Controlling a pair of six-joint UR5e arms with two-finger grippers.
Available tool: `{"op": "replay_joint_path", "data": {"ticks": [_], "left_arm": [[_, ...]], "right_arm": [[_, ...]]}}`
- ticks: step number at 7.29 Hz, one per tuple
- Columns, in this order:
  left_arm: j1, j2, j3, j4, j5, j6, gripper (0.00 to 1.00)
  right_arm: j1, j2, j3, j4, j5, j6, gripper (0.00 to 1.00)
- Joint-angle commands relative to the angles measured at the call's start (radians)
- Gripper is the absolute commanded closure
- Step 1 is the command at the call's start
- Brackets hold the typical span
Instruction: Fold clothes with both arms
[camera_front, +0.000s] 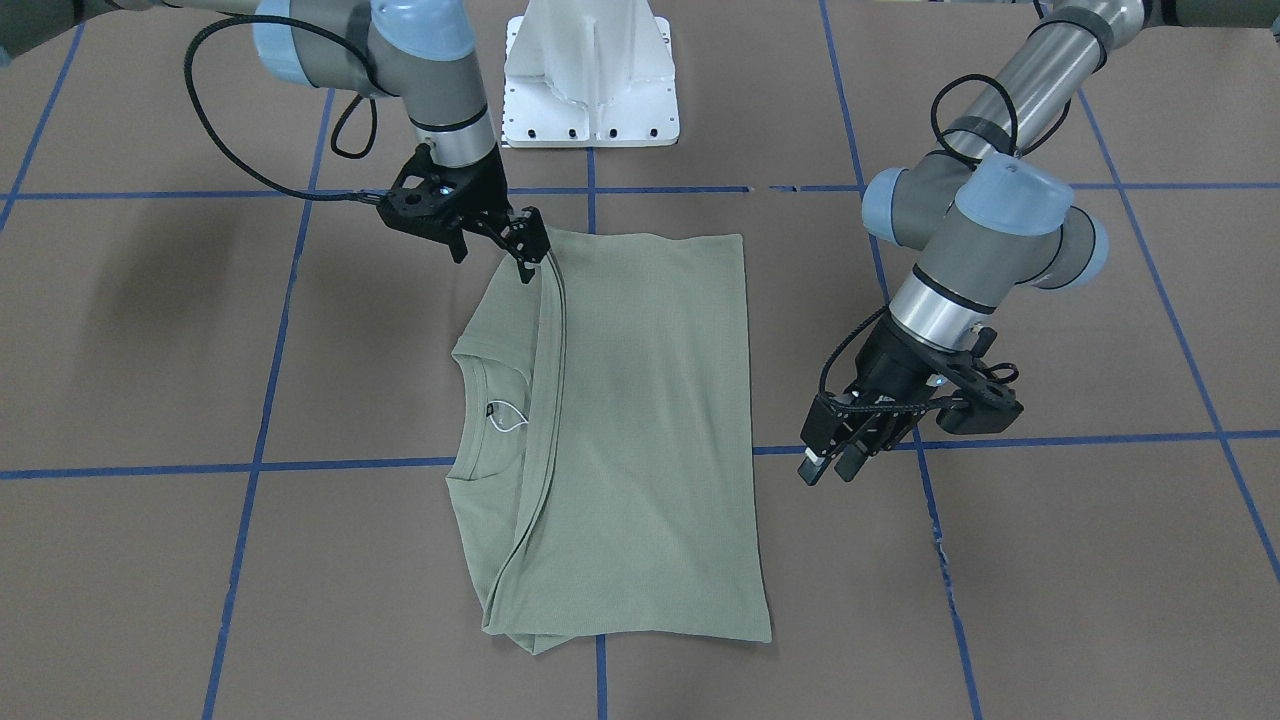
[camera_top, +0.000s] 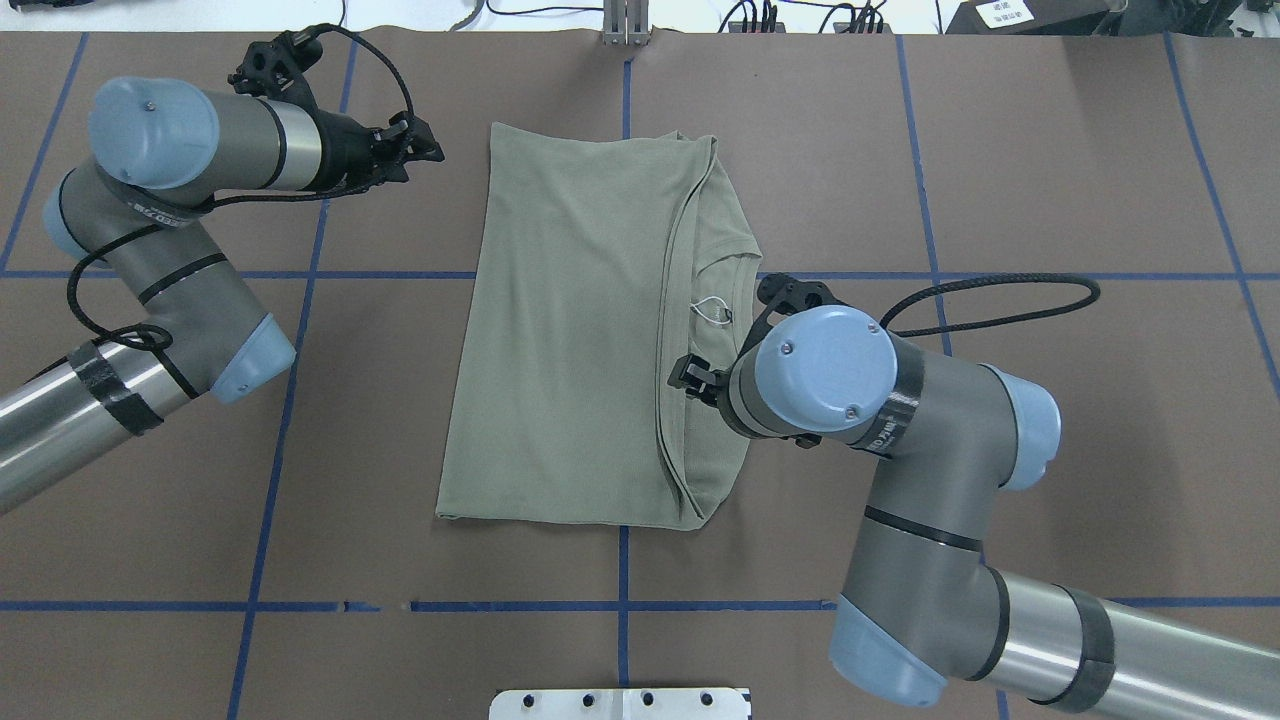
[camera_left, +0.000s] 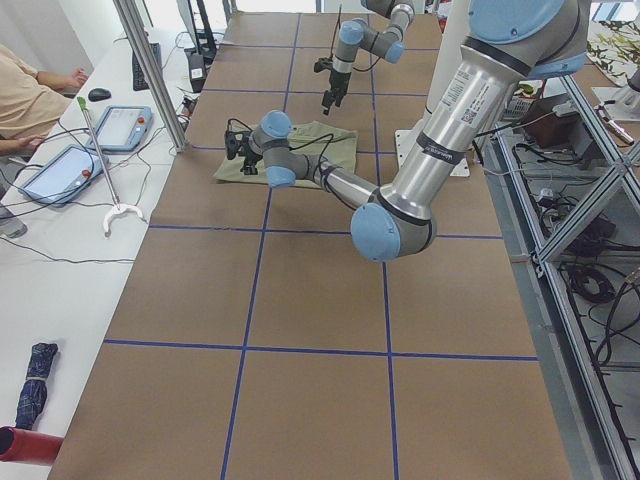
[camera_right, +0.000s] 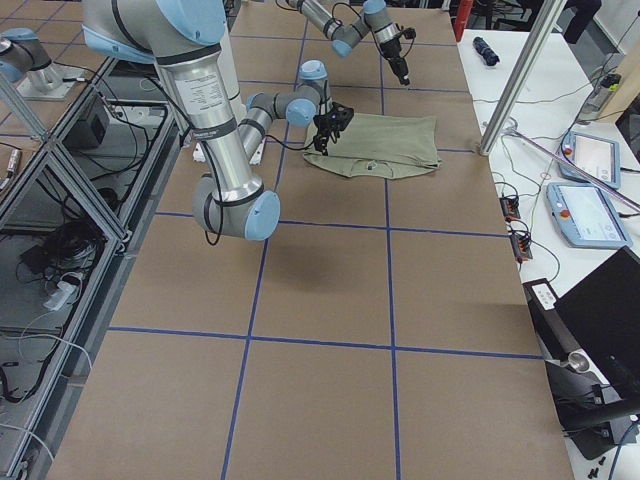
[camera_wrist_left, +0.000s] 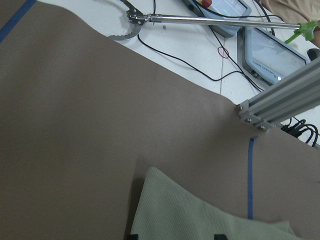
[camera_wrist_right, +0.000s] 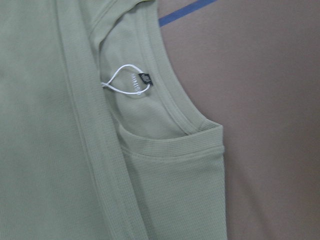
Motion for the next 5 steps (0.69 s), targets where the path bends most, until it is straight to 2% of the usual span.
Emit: {"op": "replay_joint_path", "data": {"ticks": [1, 2, 3, 5], "left_arm": [[0.0, 0.028, -0.017, -0.008, -0.003, -0.002, 0.41], [0.0, 0.03, -0.017, -0.009, -0.003, -0.003, 0.41], [0.0, 0.031, -0.017, -0.009, -0.003, -0.003, 0.41], [0.002, 0.033, -0.017, -0.009, -0.003, -0.005, 0.41]], "right_arm": [[-0.008, 0.129, -0.133, -0.058, 0.05, -0.322, 0.0], [-0.014, 0.196, -0.212, -0.096, 0.087, -0.434, 0.0], [-0.031, 0.21, -0.225, -0.139, 0.092, -0.508, 0.0], [-0.062, 0.208, -0.228, -0.171, 0.092, -0.543, 0.0]]}}
